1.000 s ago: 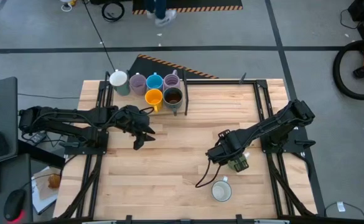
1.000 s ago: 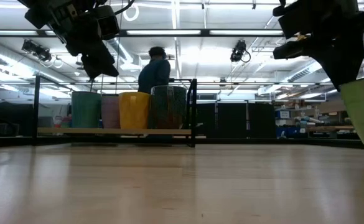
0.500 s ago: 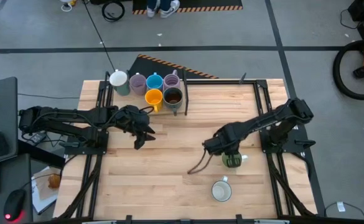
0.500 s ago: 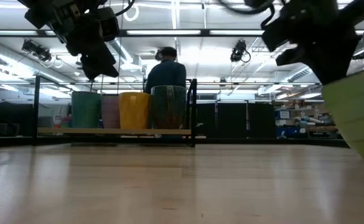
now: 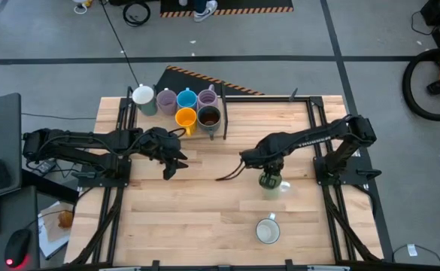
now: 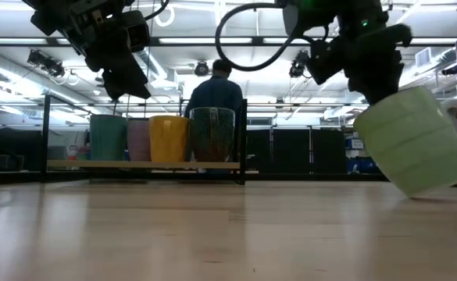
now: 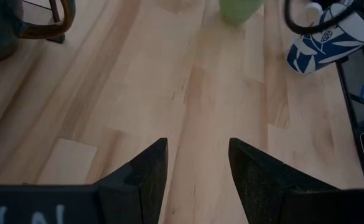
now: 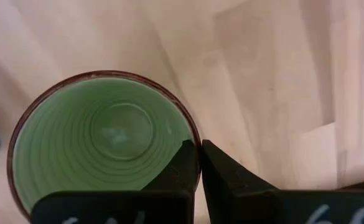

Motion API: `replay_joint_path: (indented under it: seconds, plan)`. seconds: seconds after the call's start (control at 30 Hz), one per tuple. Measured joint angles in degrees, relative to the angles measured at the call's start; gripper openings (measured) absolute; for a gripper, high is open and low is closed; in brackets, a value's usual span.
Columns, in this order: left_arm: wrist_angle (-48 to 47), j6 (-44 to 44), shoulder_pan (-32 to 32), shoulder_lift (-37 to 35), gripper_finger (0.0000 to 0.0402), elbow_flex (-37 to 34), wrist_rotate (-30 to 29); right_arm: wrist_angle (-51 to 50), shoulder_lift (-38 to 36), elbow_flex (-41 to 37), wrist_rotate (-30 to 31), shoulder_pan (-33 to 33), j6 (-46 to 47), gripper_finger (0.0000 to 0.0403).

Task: Place coffee mugs
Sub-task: Put the green mug on the shelf

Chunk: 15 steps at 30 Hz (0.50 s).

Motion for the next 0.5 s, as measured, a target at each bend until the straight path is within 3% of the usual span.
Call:
replay_joint_path:
  seconds: [0.13,0.5]
  plan:
    - [-0.1,1.7,0.0,0.0,0.0176,0.0,0.2,0.9,0.0,0.0,0.0,-0.8,1.0,0.0017]
    - [-1.8,3.9,0.0,0.0,0.0176,0.0,0.2,1.3,-0.1,0.1,1.7,6.6,7.8,0.0012]
